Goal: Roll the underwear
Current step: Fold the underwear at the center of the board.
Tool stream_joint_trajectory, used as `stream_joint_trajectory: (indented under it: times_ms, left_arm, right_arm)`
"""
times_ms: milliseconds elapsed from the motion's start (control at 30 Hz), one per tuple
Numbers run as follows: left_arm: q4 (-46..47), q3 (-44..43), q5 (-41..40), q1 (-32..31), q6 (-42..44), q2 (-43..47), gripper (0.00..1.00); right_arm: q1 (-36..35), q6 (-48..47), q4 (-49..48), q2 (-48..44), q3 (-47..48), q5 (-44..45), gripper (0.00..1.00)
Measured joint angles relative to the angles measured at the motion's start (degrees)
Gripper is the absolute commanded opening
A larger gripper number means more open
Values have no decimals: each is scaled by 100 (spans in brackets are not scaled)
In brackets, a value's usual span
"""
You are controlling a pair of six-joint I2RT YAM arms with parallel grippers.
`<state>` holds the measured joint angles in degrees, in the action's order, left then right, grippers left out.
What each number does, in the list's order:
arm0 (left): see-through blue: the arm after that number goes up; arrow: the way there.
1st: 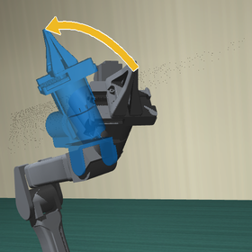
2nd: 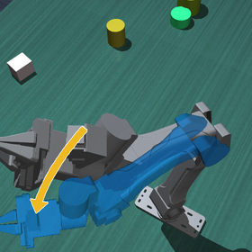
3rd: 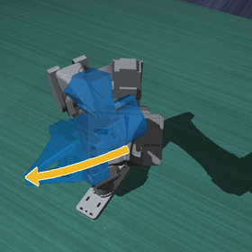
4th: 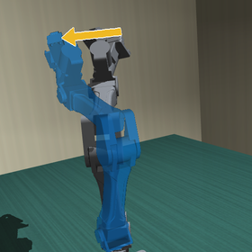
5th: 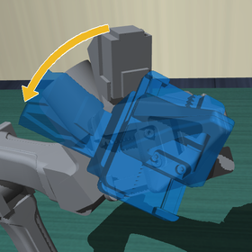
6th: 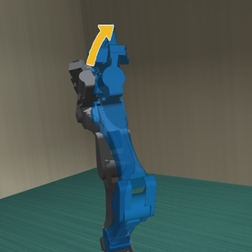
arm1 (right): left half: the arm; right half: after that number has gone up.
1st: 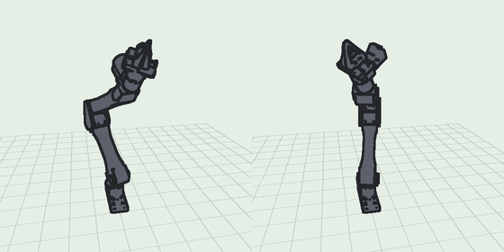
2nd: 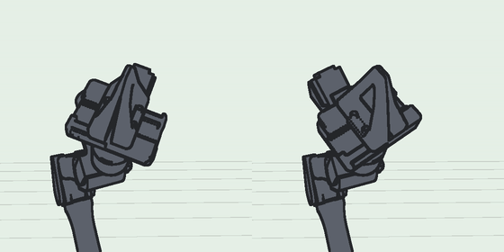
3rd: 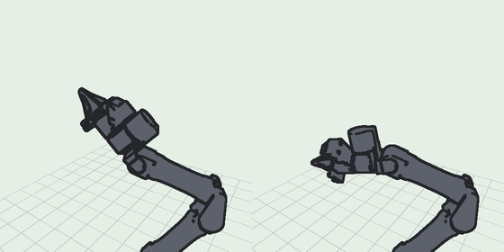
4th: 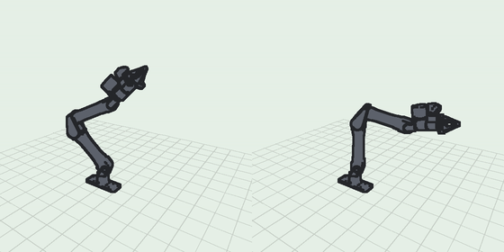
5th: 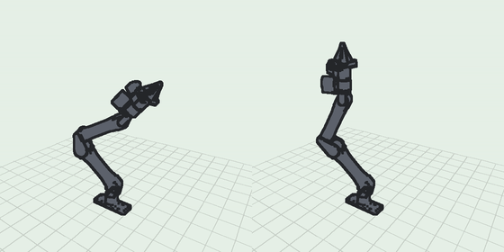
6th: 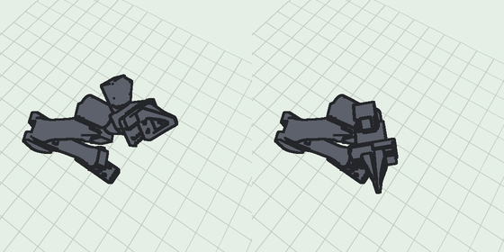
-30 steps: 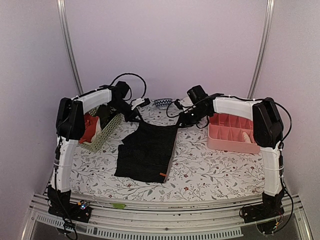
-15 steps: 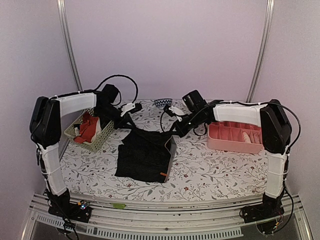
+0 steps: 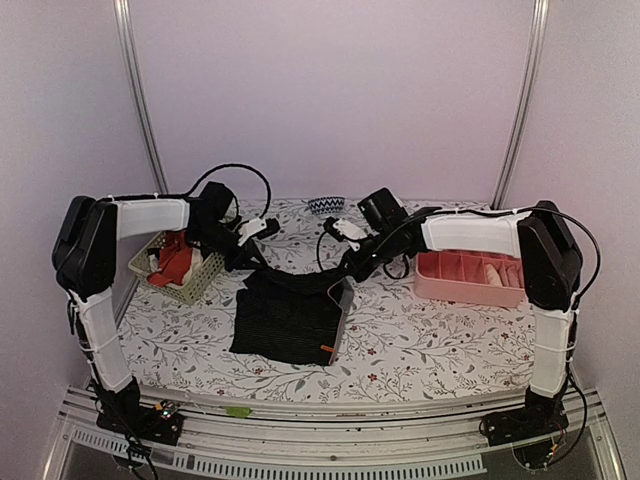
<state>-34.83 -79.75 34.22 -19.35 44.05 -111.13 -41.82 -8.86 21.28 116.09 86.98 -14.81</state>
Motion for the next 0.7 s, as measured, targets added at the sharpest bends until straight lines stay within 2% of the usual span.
stream_joint_trajectory:
  times_ms: [300,500,700]
  left_arm:
    - [682,-682,-61,96,-474,-337,0]
    - [811,-481,-57,111,-463,-326,0]
    - [841,157,22,140,-348,46,0]
  right_arm:
    - [442,-269,-326,341,586,658,0]
    - [420,-546,-549,452,520,551,0]
    - [247,-741,-907,398,133,341,0]
